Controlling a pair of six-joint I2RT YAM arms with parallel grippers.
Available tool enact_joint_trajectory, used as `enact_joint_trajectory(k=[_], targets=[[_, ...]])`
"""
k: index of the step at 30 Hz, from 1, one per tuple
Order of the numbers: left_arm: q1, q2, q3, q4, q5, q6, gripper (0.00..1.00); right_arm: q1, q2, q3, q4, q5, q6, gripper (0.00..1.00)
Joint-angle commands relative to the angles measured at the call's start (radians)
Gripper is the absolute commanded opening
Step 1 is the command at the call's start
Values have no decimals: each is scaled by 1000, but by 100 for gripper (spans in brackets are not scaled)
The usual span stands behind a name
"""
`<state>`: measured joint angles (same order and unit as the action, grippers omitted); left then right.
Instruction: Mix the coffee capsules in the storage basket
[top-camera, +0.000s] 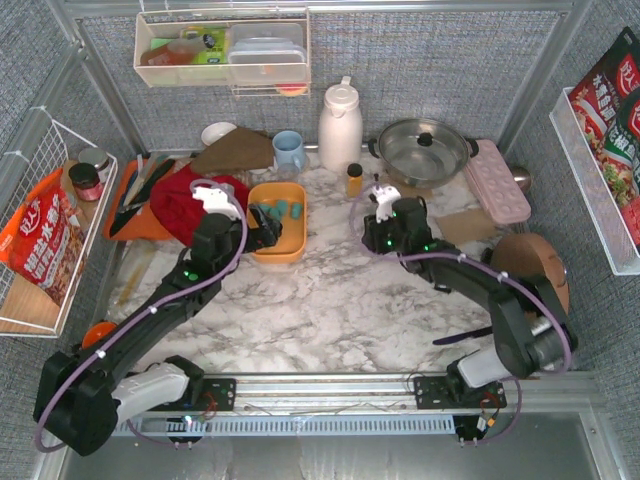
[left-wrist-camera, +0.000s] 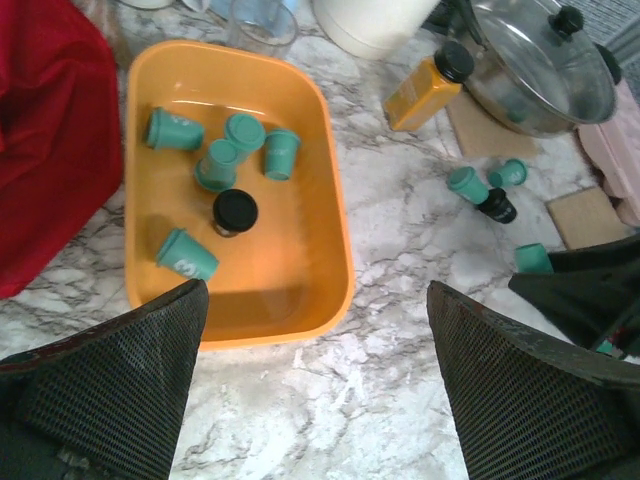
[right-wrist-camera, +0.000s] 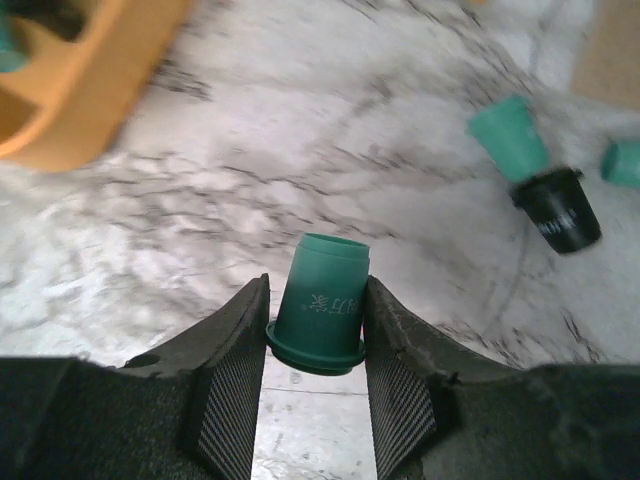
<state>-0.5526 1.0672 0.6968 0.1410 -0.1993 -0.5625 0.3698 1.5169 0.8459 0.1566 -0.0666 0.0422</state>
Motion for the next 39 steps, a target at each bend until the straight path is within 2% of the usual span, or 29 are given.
enact_joint_trajectory(k=[1,7,16,25,39], targets=[[0,36,32,49,79,-15,98,34,-128,-149,366,-194,-98,27],[-13,100,77,61,194,-18,92,104,-241,-303,574,-300,-269,27],[-84,243,164,79,432,61,85,148,-296,-392,702,-380,-421,27],[-147,336,205,152,494,30,77,175,-353,-393,621,-398,-497,27],[-180,355,202,231,543,-24,72,182,-360,-379,571,-400,-525,26]])
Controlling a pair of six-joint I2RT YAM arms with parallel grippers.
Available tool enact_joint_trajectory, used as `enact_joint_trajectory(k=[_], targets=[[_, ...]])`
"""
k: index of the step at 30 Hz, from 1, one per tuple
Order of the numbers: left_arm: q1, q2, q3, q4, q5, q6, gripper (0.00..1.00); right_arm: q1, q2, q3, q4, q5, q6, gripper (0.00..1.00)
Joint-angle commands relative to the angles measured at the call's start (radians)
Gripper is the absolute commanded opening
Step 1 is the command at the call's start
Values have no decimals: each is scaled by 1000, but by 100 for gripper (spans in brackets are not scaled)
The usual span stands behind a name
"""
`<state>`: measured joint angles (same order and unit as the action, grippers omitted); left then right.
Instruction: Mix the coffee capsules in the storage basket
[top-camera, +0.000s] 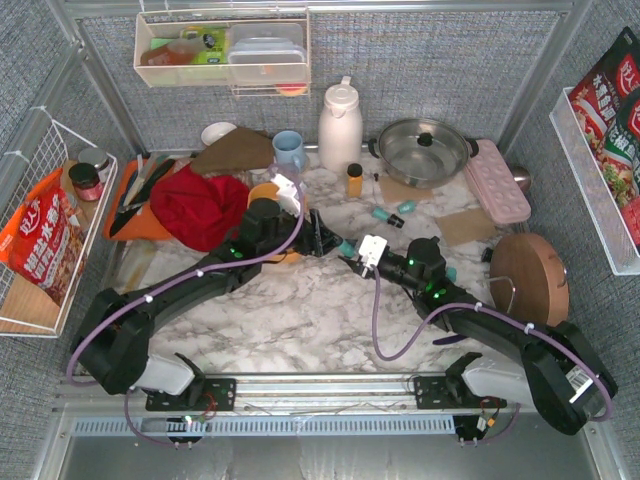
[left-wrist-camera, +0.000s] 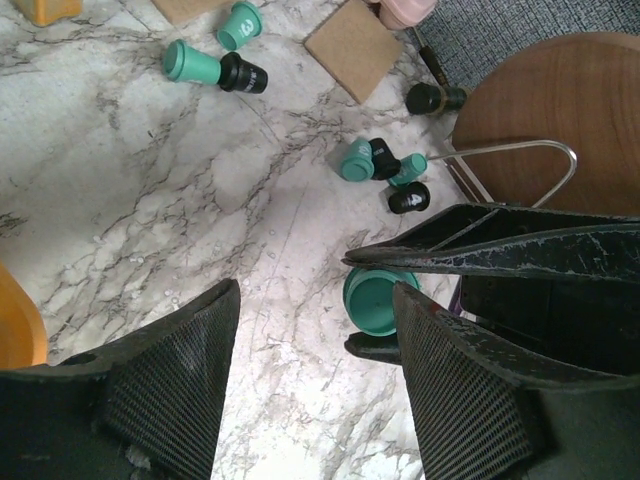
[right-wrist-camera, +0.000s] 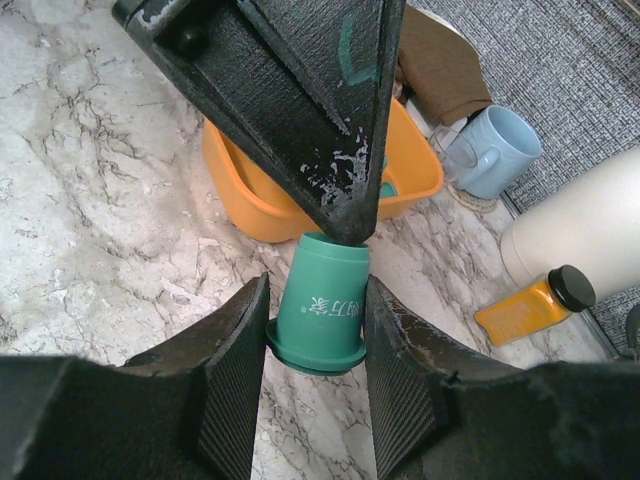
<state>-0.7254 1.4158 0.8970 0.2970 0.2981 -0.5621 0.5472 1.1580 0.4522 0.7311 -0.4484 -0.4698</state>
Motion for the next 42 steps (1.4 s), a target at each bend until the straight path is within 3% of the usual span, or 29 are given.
enact_joint_trajectory(k=[1,7,18,27,42], targets=[[-11,11,3,78,54,-26,71,5,-4,16,-4,-18,-14,26],[-16,11,2,90,64,-31,70,5,-14,18,-27,-16,-22,25],[-16,-71,-5,7,-54,12,70,7,-29,22,-47,-19,-30,24],[-19,-12,-2,75,76,-27,67,13,-43,29,-57,-14,-36,24],[-29,21,1,102,136,-39,63,13,-44,37,-62,-10,-44,24]])
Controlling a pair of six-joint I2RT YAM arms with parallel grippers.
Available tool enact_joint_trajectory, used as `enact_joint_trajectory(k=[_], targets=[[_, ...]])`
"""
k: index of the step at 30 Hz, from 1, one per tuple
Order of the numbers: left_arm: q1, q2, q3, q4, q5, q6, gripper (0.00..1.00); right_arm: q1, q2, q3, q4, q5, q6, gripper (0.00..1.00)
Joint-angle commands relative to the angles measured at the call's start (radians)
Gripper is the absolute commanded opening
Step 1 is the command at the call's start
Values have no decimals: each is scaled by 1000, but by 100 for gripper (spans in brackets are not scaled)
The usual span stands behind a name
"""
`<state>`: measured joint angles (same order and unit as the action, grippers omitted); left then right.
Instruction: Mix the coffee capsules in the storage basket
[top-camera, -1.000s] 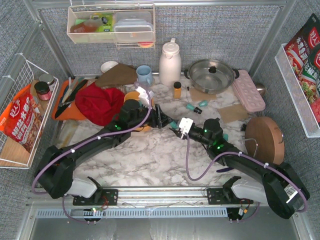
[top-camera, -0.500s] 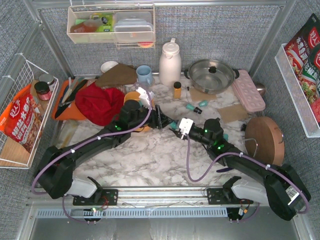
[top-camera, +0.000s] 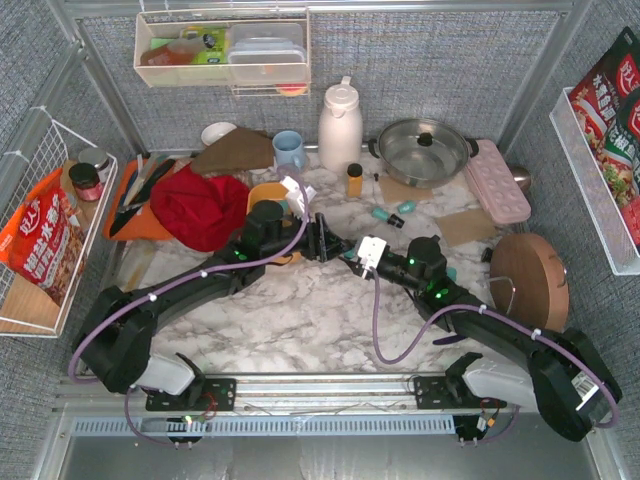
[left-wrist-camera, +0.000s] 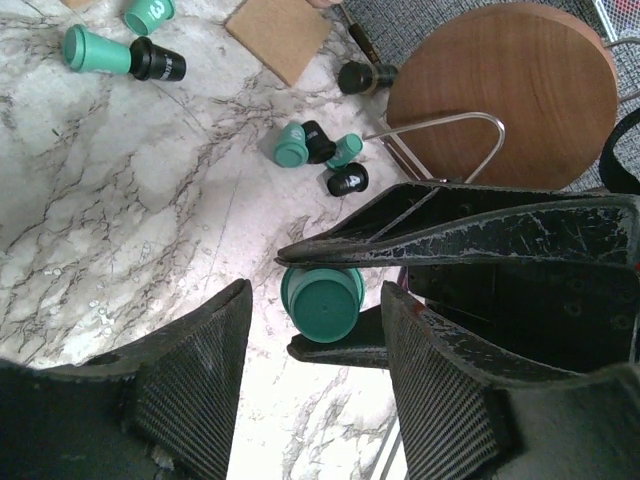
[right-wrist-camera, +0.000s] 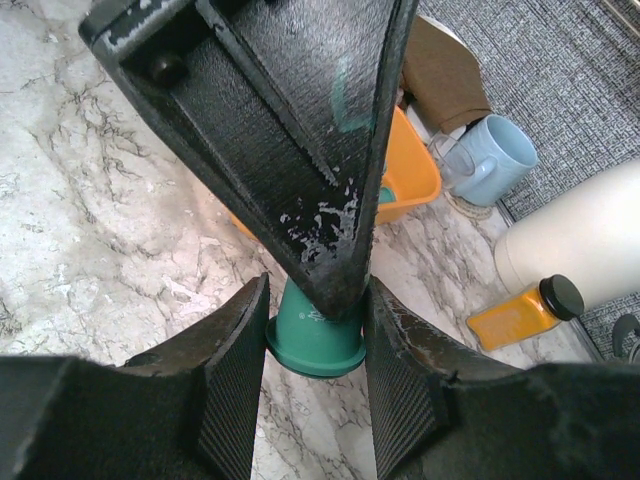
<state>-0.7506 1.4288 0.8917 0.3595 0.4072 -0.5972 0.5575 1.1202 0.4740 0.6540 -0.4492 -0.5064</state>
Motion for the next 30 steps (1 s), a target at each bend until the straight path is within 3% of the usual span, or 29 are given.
enact_joint_trajectory(k=[1,18,20,30], targets=[[-3,10,8,41,27,-3,62,2,-6,15,13,-9,-9,24],[-6,12,40,-16,3,16,25,2,4,26,8,5,-7,26],[-6,10,44,-27,-4,22,23,2,3,27,8,13,-2,33],[-4,-24,57,-85,-68,50,19,3,-36,32,-13,59,25,90]])
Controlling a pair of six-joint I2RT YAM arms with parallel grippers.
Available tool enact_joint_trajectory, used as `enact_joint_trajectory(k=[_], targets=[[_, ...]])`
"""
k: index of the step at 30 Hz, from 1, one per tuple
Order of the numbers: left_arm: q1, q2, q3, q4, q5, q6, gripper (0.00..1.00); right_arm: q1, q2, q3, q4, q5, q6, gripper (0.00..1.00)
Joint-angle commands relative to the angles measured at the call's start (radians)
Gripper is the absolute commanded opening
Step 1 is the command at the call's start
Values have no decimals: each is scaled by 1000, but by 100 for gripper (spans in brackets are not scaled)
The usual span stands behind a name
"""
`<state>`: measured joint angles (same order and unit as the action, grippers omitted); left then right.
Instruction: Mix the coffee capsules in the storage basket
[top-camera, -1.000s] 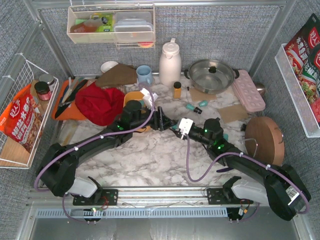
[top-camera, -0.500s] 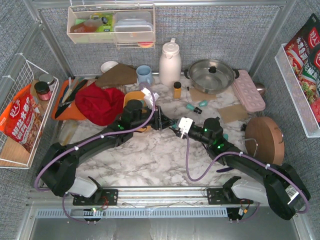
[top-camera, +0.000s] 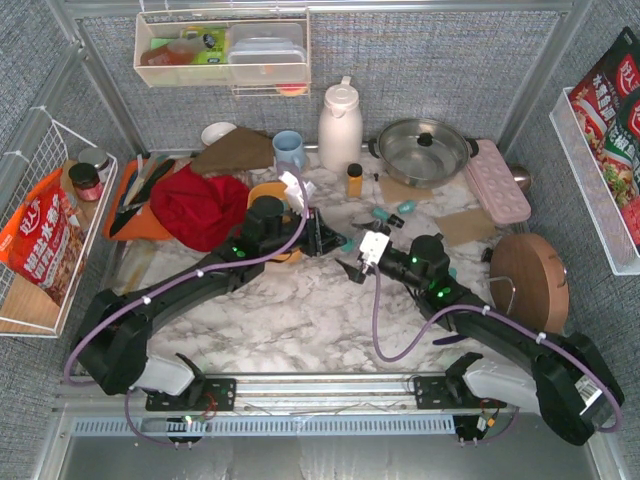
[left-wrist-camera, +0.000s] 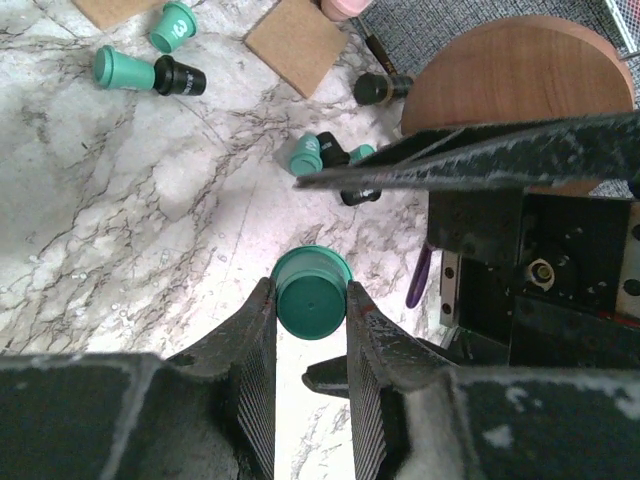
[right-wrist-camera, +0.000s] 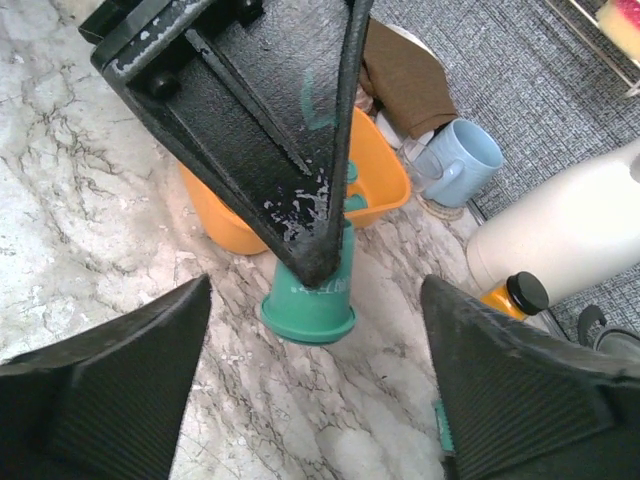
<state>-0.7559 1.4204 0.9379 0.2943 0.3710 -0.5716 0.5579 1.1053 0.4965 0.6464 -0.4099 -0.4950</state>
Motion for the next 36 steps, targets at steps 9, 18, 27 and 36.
enact_joint_trajectory(k=[9,18,27,36], targets=[[19,-111,5,-110,-230,74,18,2,-106,4,-98,94,67,99],[105,-190,-29,-166,-543,88,17,1,-197,94,-331,467,330,99],[198,-143,-67,-69,-624,65,17,-43,-235,81,-345,763,434,99],[245,-5,-39,-21,-596,55,17,-102,-133,122,-430,830,520,99]])
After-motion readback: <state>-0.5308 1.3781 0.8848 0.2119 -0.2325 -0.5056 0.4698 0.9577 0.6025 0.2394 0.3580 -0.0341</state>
